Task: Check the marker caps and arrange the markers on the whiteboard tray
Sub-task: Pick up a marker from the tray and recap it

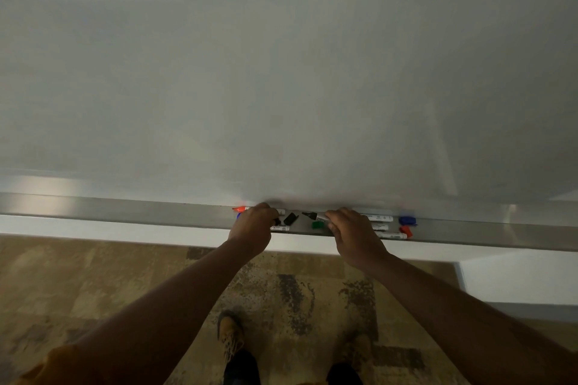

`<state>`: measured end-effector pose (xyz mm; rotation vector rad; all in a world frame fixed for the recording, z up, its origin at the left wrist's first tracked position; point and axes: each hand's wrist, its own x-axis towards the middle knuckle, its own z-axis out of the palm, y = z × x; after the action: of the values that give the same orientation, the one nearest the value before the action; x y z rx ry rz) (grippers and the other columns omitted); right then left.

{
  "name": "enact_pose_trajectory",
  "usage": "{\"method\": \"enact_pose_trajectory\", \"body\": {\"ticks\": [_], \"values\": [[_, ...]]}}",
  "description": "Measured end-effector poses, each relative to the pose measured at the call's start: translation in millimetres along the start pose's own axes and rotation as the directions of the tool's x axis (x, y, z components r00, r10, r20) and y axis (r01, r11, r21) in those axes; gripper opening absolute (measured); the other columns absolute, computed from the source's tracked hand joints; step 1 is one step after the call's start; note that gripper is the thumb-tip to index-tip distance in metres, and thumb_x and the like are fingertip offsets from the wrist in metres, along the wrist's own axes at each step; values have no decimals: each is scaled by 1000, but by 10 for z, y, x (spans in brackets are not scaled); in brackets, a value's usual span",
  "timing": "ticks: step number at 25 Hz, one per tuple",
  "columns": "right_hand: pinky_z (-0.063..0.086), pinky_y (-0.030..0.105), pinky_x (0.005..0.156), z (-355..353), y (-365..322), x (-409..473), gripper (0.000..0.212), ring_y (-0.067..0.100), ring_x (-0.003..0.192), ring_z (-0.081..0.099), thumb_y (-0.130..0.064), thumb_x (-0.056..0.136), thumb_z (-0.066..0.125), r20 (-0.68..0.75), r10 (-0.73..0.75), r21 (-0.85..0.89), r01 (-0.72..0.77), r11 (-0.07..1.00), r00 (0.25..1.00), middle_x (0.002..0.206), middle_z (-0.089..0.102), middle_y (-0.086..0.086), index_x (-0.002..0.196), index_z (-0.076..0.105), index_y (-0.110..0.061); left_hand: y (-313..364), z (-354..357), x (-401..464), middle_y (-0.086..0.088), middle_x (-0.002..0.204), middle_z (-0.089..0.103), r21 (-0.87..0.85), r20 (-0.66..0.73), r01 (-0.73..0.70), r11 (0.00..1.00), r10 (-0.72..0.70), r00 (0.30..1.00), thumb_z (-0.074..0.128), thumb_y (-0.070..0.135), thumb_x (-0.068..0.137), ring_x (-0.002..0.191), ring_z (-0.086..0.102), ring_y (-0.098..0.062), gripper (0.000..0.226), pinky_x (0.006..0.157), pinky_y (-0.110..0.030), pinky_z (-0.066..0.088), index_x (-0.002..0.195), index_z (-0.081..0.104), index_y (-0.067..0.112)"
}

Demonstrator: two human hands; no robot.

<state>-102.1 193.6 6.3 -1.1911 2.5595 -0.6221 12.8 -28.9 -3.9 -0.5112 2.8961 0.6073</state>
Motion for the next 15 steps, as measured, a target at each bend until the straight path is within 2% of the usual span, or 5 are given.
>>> {"method": "enact_pose_trajectory", "body": {"ticks": [3, 6, 10, 12, 15], "values": [[49, 47, 80, -1, 7, -4, 26, 28, 93, 58, -10, 96, 52, 8, 4, -2, -4, 1000, 1000, 103, 64, 7, 120, 61, -11, 46, -46, -4, -9, 100, 67, 162, 28, -96, 982, 93, 995, 50, -8, 80, 89, 65, -31, 41, 73, -37, 50, 111, 66, 13], [49, 46, 79, -2, 3, 0, 25, 28, 91, 58, -10, 95, 52, 7, 6, -1, -6, 1000, 1000, 102, 64, 6, 118, 61, -12, 67, -68, -10, -8, 96, 69, 265, 50, -170, 949, 162, 986, 52, -2, 82, 85, 66, -29, 36, 71, -34, 44, 113, 62, 13], [50, 45, 77, -15, -18, -5, 24, 27, 89, 58, -7, 93, 53, 0, 4, 0, -4, 1000, 1000, 99, 64, 7, 115, 63, -11, 52, -84, -31, -6, 81, 69, 304, -25, -256, 918, 276, 961, 59, 4, 78, 69, 66, -28, 23, 64, -34, 46, 99, 64, 13], [50, 45, 80, -23, -23, -21, 27, 28, 94, 59, -9, 95, 53, -13, 3, 9, -3, 1000, 1000, 105, 65, 8, 121, 61, -11, 68, -89, -55, -5, 81, 69, 223, -137, -278, 934, 313, 940, 63, 8, 78, 66, 65, -28, 18, 60, -33, 48, 95, 65, 14], [48, 43, 84, -64, -64, -47, 33, 26, 98, 56, -10, 96, 52, -27, 5, 42, -4, 999, 1000, 110, 64, 6, 129, 56, -14, 186, -153, -110, 0, 97, 69, -155, -304, -218, 964, 164, 938, 58, 14, 89, 74, 64, -17, 19, 62, -28, 53, 105, 68, 15]]}}
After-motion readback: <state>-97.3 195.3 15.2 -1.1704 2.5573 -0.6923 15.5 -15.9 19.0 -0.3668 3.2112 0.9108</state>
